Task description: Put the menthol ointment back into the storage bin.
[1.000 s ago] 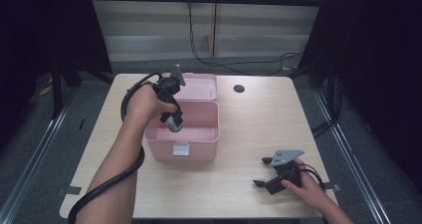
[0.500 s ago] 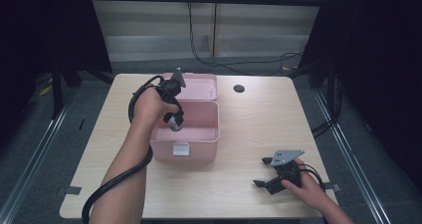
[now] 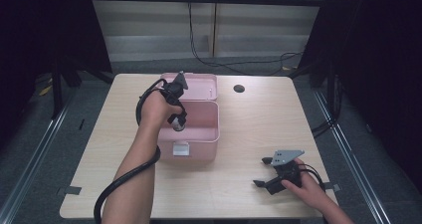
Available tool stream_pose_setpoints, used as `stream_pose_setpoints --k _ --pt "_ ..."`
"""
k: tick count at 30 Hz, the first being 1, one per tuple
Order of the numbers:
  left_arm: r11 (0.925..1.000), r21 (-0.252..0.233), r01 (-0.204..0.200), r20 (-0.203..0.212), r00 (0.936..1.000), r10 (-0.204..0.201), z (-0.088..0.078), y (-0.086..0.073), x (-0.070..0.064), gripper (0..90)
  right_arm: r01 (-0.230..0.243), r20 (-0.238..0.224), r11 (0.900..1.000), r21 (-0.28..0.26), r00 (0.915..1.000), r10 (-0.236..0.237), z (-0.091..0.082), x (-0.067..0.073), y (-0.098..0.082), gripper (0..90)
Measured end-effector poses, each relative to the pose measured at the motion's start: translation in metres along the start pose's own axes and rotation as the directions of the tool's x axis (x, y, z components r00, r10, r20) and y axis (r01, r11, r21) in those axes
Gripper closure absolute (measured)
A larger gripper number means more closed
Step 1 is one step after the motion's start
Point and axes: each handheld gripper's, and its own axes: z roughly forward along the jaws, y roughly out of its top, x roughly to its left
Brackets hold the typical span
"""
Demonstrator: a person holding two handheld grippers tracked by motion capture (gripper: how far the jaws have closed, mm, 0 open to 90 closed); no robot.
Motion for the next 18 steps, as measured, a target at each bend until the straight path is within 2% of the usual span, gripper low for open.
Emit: stream_pose_setpoints --k 6,11,18 --pt "0.9999 -0.007 0.012 -0.006 0.9999 -0.012 0.011 0.003 0.001 50.2 0.000 0.000 1.000 0.000 1.0000 0.000 0.000 0.000 0.000 12.2" --pt "0.9990 -0.021 0.038 -0.012 0.9992 -0.039 0.018 0.005 0.005 50.1 0.000 0.001 1.000 0.000 1.0000 0.000 0.000 0.000 0.000 12.2" --pt "0.9977 -0.014 0.066 -0.016 0.9977 -0.066 0.031 0.006 0.009 50.1 0.000 0.001 1.000 -0.002 1.0000 0.000 0.000 0.000 0.000 12.2"
